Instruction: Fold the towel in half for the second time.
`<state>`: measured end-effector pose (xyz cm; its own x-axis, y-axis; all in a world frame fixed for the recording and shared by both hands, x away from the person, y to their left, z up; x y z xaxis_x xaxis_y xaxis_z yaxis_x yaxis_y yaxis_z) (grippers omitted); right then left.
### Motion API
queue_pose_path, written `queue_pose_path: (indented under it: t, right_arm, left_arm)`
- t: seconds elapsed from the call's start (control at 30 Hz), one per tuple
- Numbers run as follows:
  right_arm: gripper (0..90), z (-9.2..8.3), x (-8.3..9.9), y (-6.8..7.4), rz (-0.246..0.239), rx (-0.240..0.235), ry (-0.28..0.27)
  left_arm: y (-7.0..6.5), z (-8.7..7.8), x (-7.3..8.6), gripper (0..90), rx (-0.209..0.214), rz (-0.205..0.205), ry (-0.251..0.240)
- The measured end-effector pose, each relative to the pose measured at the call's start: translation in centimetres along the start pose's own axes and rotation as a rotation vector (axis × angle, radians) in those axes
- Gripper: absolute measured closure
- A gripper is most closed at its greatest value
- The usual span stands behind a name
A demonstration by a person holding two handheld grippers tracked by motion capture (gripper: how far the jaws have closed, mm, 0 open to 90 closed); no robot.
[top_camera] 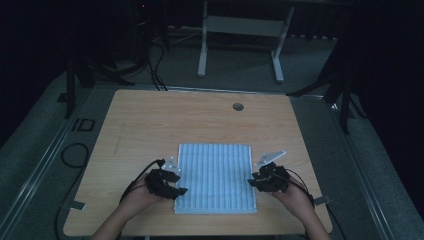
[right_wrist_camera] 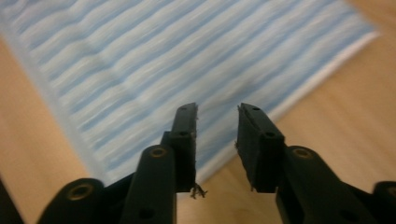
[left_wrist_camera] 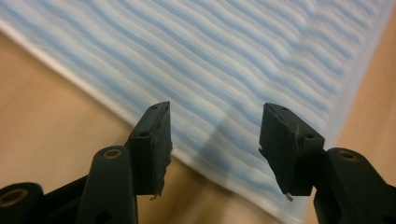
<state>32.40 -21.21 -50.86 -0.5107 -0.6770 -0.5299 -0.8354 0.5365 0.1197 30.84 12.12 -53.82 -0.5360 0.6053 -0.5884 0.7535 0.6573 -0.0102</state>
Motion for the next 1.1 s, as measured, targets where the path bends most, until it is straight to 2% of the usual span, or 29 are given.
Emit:
queue_pose_path:
  t: [0.07,0.1,0.2,0.3,0.37,0.43,0.53,0.6,0.67,0.83,0.97,1.03,1.1]
  right_arm:
    - [63.8,-0.4,-0.5,-0.9,0.008,0.015,-0.007]
    - [63.2,-0.6,-0.7,-1.4,0.011,0.018,-0.007]
    - [62.0,-1.0,-1.5,-2.7,0.022,0.034,-0.011]
    - [61.5,-1.1,-2.5,-4.0,0.030,0.060,-0.007]
    - [61.2,-1.0,-3.2,-5.0,0.039,0.065,-0.007]
    - [59.5,-0.8,-3.9,-5.9,0.056,0.052,-0.001]
    - [58.7,-0.3,-5.0,-7.1,0.064,0.067,0.004]
    - [58.1,0.1,-5.7,-7.9,0.079,0.080,0.010]
    - [56.2,0.5,-6.3,-8.8,0.088,0.090,0.020]
    - [54.4,1.7,-7.7,-11.2,0.146,0.093,0.026]
    - [52.3,3.1,-8.2,-12.3,0.199,0.052,0.039]
    - [52.1,4.0,-8.1,-12.5,0.212,0.046,0.065]
    - [52.0,4.9,-7.9,-12.7,0.224,0.042,0.085]
  left_arm:
    - [1.1,-0.1,-0.5,43.2,0.000,-0.005,-0.024]
    - [1.7,0.0,-0.7,43.1,0.003,-0.023,-0.031]
    - [3.6,0.2,-1.7,40.5,-0.019,-0.047,-0.034]
    - [5.5,0.4,-2.7,40.5,-0.063,-0.082,-0.035]
    - [6.6,0.7,-3.3,40.5,-0.084,-0.095,-0.038]
    - [7.6,0.9,-3.8,40.5,-0.100,-0.112,-0.040]
    - [9.0,1.3,-4.3,40.5,-0.095,-0.115,-0.050]
    - [9.8,1.7,-4.7,40.5,-0.098,-0.135,-0.054]
    - [10.6,2.1,-5.0,40.5,-0.115,-0.144,-0.046]
    - [11.9,3.4,-6.2,40.5,-0.115,-0.164,-0.030]
    - [12.3,4.3,-6.7,40.6,-0.107,-0.170,-0.029]
    - [12.4,4.8,-6.9,41.4,-0.075,-0.185,-0.030]
    - [12.3,5.3,-7.0,41.4,-0.062,-0.179,-0.022]
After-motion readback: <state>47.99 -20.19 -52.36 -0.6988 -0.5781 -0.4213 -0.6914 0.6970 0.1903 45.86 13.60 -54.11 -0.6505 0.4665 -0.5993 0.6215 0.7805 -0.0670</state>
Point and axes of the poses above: each handheld gripper's, and its own axes: z roughly forward along the jaws, x roughly out of its underside, y roughly to its left, the point moved 3 cm from there along z, roughly forward along the jaws, and after that the axes turned 8 degrees about -x, right-handed, at the moved point
